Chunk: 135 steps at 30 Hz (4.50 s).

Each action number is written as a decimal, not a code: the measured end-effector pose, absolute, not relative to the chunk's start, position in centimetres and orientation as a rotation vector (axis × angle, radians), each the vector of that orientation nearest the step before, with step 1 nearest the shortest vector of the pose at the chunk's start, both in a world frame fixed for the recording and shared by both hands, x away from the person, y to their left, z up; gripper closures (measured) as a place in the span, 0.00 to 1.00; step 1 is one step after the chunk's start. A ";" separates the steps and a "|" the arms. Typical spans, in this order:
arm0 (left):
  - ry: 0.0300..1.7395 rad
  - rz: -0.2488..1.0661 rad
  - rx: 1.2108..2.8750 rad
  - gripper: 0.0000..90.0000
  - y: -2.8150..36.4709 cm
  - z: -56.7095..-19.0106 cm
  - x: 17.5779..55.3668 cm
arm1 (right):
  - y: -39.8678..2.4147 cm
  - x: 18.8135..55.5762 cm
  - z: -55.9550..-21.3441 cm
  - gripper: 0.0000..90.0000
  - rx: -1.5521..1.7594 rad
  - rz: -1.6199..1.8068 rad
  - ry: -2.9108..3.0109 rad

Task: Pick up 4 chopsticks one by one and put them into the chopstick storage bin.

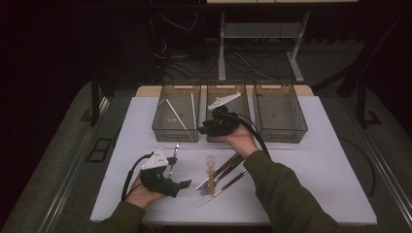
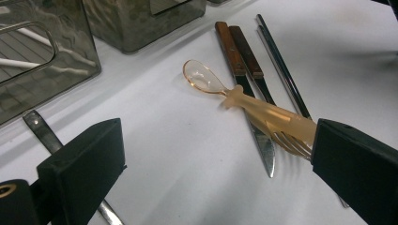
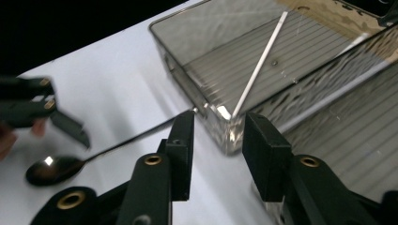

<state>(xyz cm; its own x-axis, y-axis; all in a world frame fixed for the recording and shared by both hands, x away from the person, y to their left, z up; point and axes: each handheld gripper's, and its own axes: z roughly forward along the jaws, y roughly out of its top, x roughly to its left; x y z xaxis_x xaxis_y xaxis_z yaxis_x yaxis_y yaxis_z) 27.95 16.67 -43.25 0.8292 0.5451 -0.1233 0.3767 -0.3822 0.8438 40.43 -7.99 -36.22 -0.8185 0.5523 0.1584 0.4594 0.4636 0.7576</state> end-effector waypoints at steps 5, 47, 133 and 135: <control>0.686 0.218 2.009 0.02 16.7 -43.3 27.9 | -9.9 38.9 -36.2 0.67 0.868 1.302 2.599; 0.690 0.231 2.029 0.02 16.7 -43.3 27.8 | -23.7 33.9 -42.5 0.99 1.096 1.081 2.553; 0.625 0.106 2.086 0.61 6.7 -41.3 27.2 | -28.1 26.6 -44.2 0.19 1.058 1.293 2.372; 0.614 0.100 2.116 0.66 5.8 -41.5 27.2 | -28.0 26.7 -44.3 0.19 1.058 1.288 2.369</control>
<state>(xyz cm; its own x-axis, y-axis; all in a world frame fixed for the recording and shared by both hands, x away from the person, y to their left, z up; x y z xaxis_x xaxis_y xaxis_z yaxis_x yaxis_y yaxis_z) 27.19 5.77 -41.46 0.8732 0.4621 -0.1550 0.3892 -0.4698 0.7923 26.71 -28.01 -44.29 -0.7075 0.6962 0.1214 0.4806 0.3480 0.8050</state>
